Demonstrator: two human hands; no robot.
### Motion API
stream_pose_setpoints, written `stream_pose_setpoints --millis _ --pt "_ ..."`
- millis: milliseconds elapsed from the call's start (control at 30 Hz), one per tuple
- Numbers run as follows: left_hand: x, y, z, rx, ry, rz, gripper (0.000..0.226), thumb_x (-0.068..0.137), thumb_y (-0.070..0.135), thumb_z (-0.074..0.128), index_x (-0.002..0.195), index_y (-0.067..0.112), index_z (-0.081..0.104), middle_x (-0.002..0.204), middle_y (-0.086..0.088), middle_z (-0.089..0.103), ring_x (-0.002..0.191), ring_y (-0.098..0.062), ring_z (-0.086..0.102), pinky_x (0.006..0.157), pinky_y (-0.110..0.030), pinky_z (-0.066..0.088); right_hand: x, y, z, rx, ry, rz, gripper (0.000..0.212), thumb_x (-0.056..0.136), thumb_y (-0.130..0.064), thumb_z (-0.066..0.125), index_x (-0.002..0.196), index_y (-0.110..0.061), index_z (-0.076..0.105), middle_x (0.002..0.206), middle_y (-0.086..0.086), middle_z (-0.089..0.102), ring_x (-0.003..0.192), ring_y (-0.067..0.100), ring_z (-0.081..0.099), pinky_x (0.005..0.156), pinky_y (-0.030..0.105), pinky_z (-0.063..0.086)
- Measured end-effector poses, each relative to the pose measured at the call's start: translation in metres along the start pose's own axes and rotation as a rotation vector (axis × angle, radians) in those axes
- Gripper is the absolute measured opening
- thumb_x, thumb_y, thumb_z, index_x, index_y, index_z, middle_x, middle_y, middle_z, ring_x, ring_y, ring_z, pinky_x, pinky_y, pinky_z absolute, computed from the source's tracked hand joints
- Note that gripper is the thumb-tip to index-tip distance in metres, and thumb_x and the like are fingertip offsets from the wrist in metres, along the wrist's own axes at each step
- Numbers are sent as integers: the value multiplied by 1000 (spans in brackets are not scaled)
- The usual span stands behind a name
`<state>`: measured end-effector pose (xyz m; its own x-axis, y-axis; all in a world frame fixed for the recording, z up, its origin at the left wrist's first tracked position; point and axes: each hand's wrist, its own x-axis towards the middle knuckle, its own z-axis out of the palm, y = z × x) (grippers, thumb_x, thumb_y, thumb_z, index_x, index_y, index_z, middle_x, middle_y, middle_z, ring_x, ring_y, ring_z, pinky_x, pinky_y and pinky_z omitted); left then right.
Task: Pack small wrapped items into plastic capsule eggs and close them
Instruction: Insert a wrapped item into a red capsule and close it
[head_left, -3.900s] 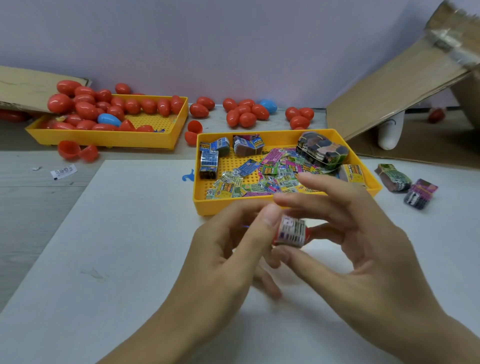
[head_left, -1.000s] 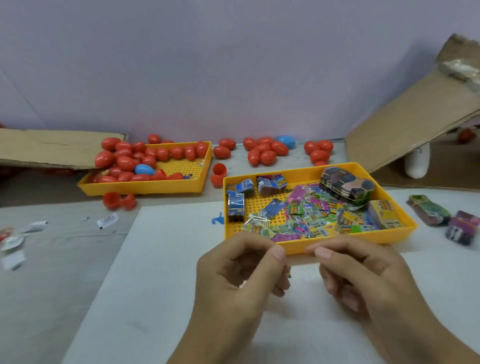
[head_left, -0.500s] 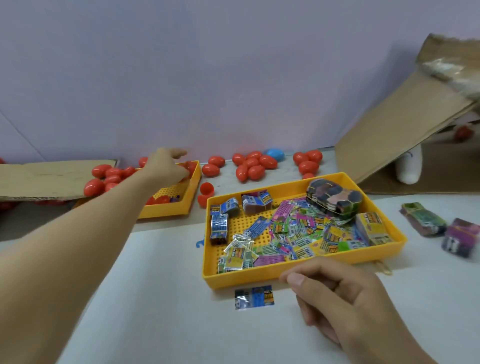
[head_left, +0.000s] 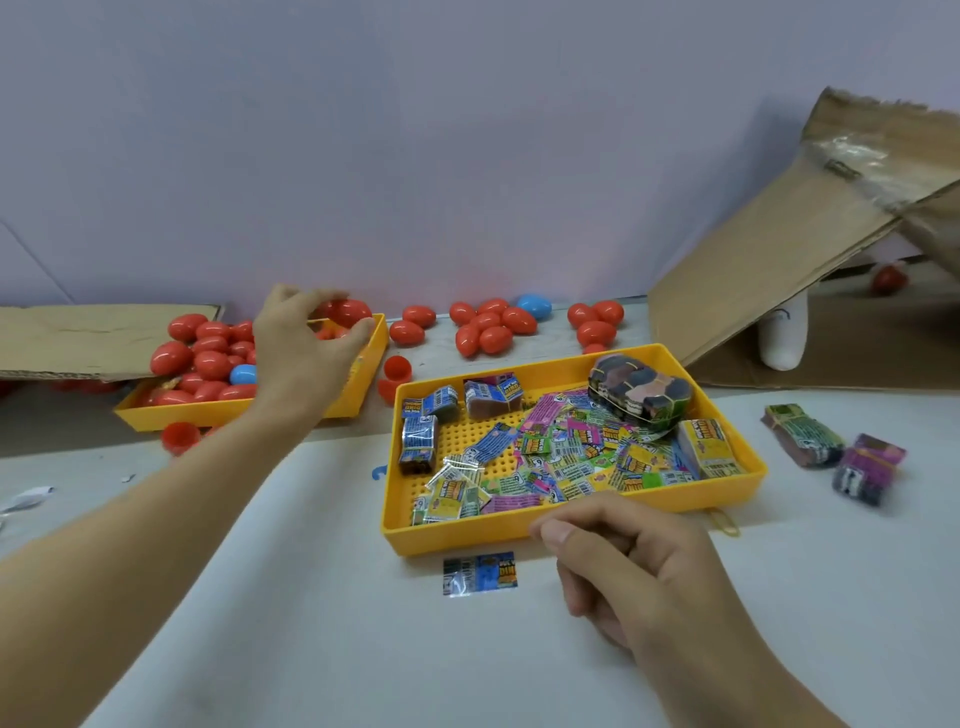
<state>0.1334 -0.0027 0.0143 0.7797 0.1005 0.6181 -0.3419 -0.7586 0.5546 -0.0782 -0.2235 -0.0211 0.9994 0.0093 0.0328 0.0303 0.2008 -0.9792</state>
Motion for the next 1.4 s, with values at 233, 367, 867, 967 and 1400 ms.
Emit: stream_pose_setpoints --millis 233,367,867,967,1400 --pt "-112 86 -39 -801 -292 -181 59 68 8 86 117 31 61 99 6 72 84 -11 70 73 -25 59 -4 -3 2 38 33 -3 28 68 -35 76 79 -9 74 52 6 50 41 7 35 39 14 27" --pt "-163 104 -43 -958 -491 -220 39 64 22 81 101 23 68 97 -8 74 78 -22 64 69 -32 53 -3 -6 2 77 62 -16 28 83 -32 73 64 -12 66 53 8 49 40 12 30 38 18 24" --pt "-182 97 -49 -1150 -697 -465 35 77 36 69 107 19 75 60 -8 57 47 -23 54 43 -23 42 -9 -6 1 -47 23 -17 47 90 -48 65 61 -11 64 48 8 52 35 12 30 36 15 27" --pt "-182 97 -48 -1178 -672 -544 26 78 40 69 88 16 68 63 -11 54 32 -23 50 34 -18 35 -11 -5 1 -73 66 -32 50 84 -50 60 61 -5 60 47 9 52 33 12 29 35 14 26" --pt "-178 97 -47 -1230 -732 -665 58 79 64 52 76 7 64 58 -18 53 30 -23 49 32 -19 38 -19 -2 1 -160 1 -227 34 73 -19 76 106 -27 77 72 8 72 51 18 62 42 20 43"
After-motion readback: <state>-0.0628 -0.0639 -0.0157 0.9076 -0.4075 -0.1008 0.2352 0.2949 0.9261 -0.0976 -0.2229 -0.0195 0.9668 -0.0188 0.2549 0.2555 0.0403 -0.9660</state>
